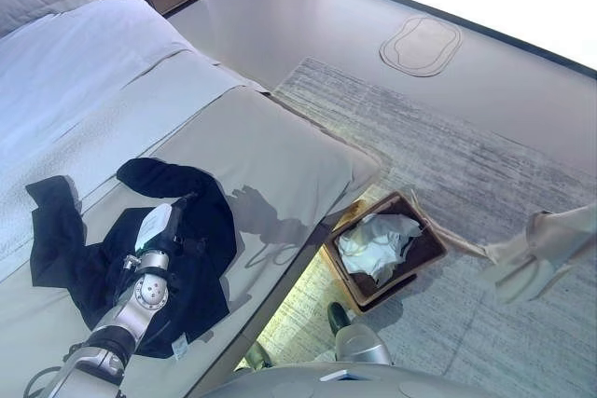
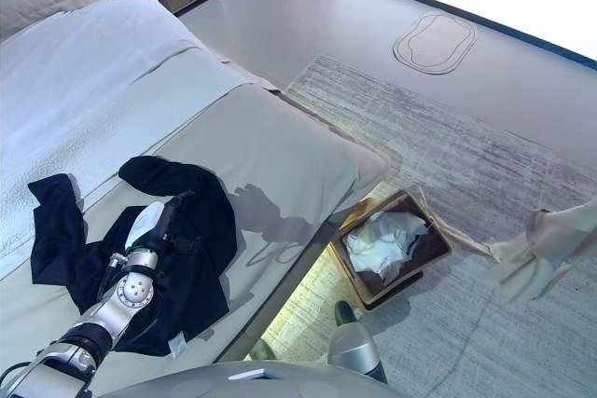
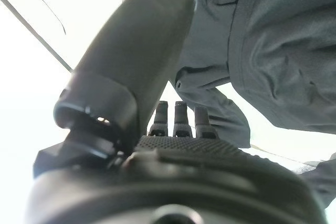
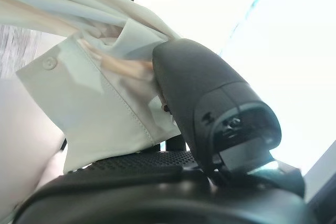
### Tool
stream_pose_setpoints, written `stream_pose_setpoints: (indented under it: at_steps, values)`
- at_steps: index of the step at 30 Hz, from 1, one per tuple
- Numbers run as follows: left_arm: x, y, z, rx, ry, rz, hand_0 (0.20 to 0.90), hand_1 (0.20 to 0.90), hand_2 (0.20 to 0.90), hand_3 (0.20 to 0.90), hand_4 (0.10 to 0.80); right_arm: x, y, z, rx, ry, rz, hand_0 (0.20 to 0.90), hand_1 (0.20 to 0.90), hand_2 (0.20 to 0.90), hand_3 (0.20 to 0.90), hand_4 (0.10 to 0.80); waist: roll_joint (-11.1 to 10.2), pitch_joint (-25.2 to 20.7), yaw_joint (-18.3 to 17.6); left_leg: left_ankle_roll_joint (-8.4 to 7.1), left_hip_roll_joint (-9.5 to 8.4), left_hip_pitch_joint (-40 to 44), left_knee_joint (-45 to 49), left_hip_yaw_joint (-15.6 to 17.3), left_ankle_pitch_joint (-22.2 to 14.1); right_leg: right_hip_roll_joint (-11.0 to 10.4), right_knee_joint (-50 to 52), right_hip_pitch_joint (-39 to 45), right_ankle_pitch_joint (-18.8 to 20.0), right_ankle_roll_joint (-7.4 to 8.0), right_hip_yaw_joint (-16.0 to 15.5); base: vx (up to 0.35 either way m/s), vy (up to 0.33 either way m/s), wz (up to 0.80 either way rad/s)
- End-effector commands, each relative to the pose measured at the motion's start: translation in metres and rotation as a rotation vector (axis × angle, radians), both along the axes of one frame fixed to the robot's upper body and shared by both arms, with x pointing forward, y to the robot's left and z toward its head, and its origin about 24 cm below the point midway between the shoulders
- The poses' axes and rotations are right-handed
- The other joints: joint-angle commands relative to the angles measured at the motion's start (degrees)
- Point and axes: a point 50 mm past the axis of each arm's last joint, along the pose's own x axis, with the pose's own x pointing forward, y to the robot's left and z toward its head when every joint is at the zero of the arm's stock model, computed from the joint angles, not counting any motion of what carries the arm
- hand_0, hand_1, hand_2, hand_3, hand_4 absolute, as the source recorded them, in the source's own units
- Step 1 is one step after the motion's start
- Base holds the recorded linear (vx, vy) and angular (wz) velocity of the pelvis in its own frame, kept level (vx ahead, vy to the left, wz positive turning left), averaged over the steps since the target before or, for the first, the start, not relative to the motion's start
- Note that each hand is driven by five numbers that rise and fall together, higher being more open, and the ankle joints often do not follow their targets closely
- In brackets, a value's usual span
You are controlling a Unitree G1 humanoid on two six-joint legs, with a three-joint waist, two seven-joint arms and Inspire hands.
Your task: Pick up the clothes from the bed and place them into the basket
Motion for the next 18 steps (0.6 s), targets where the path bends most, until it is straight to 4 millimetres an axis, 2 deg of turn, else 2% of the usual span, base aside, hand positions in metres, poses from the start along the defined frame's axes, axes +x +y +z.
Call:
stream_pose_setpoints:
  at_steps: [1,4,11,18]
  values:
    - [0.022,0.020,0.032,0.060,-0.136,0.008,0.900,0.900,0.900,0.900,0.800,0.013,0.029,0.052,-0.212,-0.167,0.186,0.300,0.300,0.300,0.200,0.100,-3.68,-7.28,4.04,-0.42,1.31,2.10,5.21,-4.13,-8.74,4.16,6.62,-4.37,-3.10,-0.84,-0.95,0.000,0.000,0.00]
    - [0.023,0.021,0.033,0.060,-0.134,0.004,0.900,0.900,0.900,0.900,0.800,0.024,0.036,0.050,-0.216,-0.162,0.251,0.300,0.300,0.300,0.200,0.100,-3.67,-7.29,4.39,-0.49,1.27,2.03,5.25,-4.31,-8.69,4.10,6.55,-4.27,-3.10,-0.90,-1.21,0.000,0.000,0.00]
    - [0.024,0.022,0.035,0.057,-0.124,-0.006,0.900,0.900,0.900,0.900,0.800,0.056,0.071,0.060,-0.241,-0.229,0.458,0.300,0.300,0.300,0.200,0.100,-3.69,-7.45,5.10,-0.75,1.05,1.72,5.31,-5.04,-8.51,3.99,6.28,-3.91,-3.20,-0.98,-1.93,-0.001,-0.002,0.01]
    - [0.022,0.021,0.031,0.045,-0.114,-0.008,0.900,0.900,0.900,0.900,0.800,0.074,0.104,0.073,-0.275,-0.347,0.598,0.300,0.300,0.300,0.200,0.100,-3.61,-7.58,5.58,-0.89,0.79,1.76,4.95,-5.84,-8.28,4.08,5.93,-3.26,-3.38,-1.01,-2.52,-0.003,0.004,0.02]
